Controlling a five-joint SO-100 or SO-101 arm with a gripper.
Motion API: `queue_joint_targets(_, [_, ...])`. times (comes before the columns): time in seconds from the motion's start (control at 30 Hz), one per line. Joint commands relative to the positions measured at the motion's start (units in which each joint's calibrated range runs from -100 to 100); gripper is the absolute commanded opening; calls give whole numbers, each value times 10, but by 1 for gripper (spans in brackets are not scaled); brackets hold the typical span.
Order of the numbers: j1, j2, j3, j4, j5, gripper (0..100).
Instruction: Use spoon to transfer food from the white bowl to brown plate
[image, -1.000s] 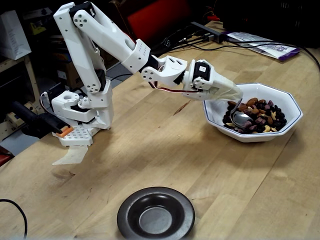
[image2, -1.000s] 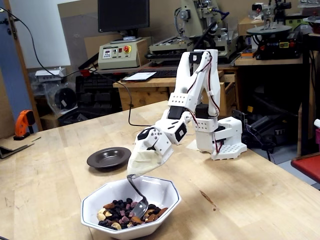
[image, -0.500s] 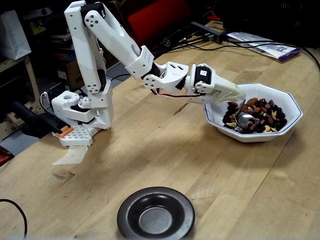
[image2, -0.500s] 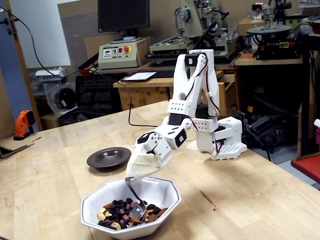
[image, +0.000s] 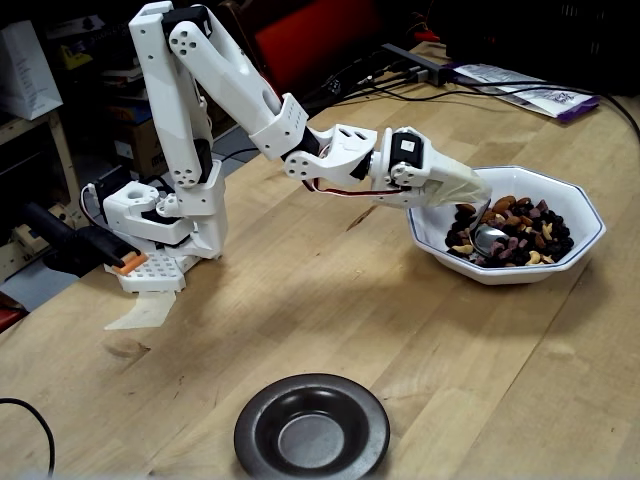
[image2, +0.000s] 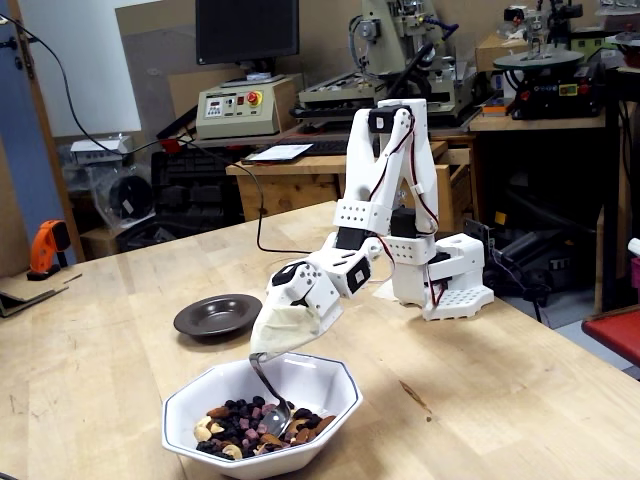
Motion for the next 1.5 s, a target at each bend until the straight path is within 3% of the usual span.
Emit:
queue_joint_targets(0.0, [10, -9, -10, -16, 0, 5])
queue_joint_targets(0.67, [10, -12, -11, -25, 1, 5])
queue_joint_targets(1.0, [12, -120, -11, -31, 1, 5])
queue_joint_targets(1.47, [12, -137, -11, -31, 2, 5])
